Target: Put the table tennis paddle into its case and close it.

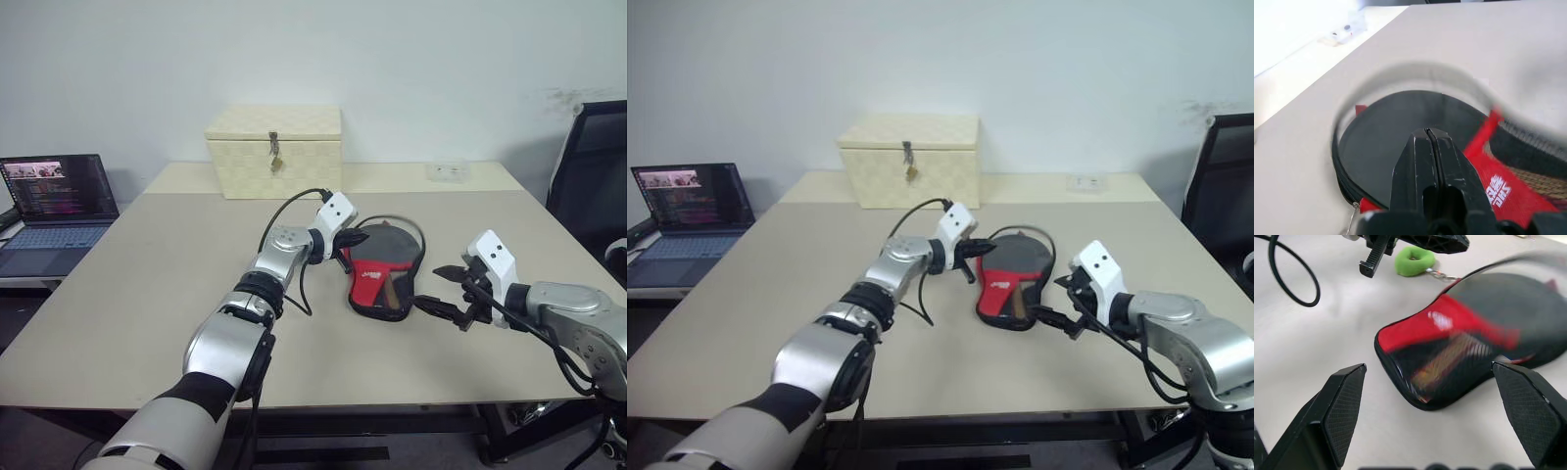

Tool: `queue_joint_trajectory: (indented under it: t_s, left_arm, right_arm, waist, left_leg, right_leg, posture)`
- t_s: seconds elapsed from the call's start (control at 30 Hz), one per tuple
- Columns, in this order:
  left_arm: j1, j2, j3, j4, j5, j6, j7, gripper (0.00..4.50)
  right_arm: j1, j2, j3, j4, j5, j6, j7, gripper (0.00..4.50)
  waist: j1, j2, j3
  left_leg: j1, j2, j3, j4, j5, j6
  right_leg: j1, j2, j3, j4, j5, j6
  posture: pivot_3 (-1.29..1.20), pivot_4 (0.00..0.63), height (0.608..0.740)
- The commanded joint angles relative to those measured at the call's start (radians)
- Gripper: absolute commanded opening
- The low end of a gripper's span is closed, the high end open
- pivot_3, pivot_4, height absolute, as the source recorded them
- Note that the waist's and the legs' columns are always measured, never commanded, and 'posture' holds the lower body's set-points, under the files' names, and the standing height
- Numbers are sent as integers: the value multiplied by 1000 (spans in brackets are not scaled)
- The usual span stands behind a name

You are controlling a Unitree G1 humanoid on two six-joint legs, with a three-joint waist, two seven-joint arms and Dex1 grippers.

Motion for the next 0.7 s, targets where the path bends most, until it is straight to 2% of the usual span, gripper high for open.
queue_joint_trajectory:
  t_s: [0.03, 0.17, 0.37, 0.47, 0.7]
  left_arm:
    - [10, 21, 23, -17, -7, -23, -14, 29]
    - [64, 70, 73, -70, -60, -8, -68, 29]
    - [270, 166, 146, -395, -211, 141, -262, 29]
    - [368, 209, 160, -573, -247, 237, -259, 29]
    - [499, 276, 179, -828, -288, 381, -196, 29]
  right_arm:
    - [-12, 2, -26, 2, -6, 8, -35, 4500]
    - [-53, 52, -3, 112, -54, -6, -104, 4500]
    - [-184, 186, 34, 393, -167, -70, -219, 4500]
    - [-246, 236, 43, 551, -222, -118, -257, 4500]
    - [-338, 320, 74, 798, -292, -226, -238, 4500]
  waist:
    - [0, 0, 0]
    - [-1, 0, 0]
    - [-14, 1, 0]
    - [-14, 1, 0]
    - [-8, 1, 0]
  left_leg:
    - [0, 0, 0, 0, 0, 0]
    - [0, 0, 1, 0, 0, 0]
    - [1, 3, 1, 0, 0, 0]
    - [1, 4, 1, 0, 0, 0]
    - [1, 4, 1, 0, 0, 0]
  right_leg:
    - [0, 0, 0, 0, 0, 0]
    - [0, 0, 0, 0, 0, 0]
    - [-1, 0, 1, 2, 0, -1]
    - [-1, -2, 1, 2, 0, -1]
    - [-1, -4, 1, 3, 0, -1]
  posture:
    - [0, 150, 740]
    - [0, 150, 740]
    - [0, 150, 740]
    - [0, 150, 740]
    - [0, 150, 740]
